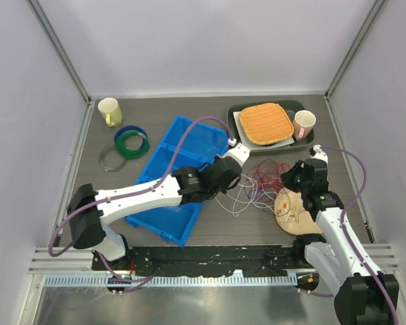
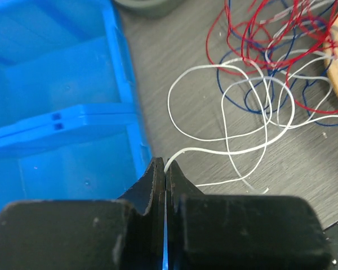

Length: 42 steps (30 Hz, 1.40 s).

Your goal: Untangle the cables

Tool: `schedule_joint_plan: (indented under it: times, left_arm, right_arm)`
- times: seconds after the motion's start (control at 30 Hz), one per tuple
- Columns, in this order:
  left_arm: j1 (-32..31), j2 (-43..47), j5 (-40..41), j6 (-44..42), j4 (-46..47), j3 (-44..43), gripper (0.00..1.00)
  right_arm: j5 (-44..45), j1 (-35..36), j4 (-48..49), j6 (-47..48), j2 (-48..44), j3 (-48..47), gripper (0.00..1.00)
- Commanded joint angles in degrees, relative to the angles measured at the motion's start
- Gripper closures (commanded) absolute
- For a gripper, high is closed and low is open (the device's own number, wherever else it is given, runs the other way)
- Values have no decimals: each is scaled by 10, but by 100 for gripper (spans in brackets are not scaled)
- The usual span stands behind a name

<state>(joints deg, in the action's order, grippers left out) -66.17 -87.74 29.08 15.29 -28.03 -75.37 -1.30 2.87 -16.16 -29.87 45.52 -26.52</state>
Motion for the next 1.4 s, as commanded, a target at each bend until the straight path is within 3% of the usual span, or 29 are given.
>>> schedule_joint_plan:
  times: [0.0, 0.2, 0.27, 0.57, 0.73, 1.37]
  left_arm:
    - [-6, -75, 33, 65, 2, -24, 100]
    - [-6, -171, 46, 113, -42, -81, 99]
    - [-6, -194, 32, 105, -27, -85, 94]
    - [-15, -206, -78, 38, 67, -42, 52]
    - [-18, -221, -124, 19, 95, -27, 39]
    - [-29, -309, -152, -12, 131, -74, 32]
  right_arm:
    - [33, -1, -5, -2, 4, -19, 99]
    - [40, -1, -9, -2, 4, -19, 99]
    - [39, -1, -10, -2, 4, -20, 99]
    - [38, -1, -9, -3, 5, -19, 99]
    - [32, -1, -8, -3, 7, -19, 99]
    - [27, -1, -8, -2, 5, -19, 99]
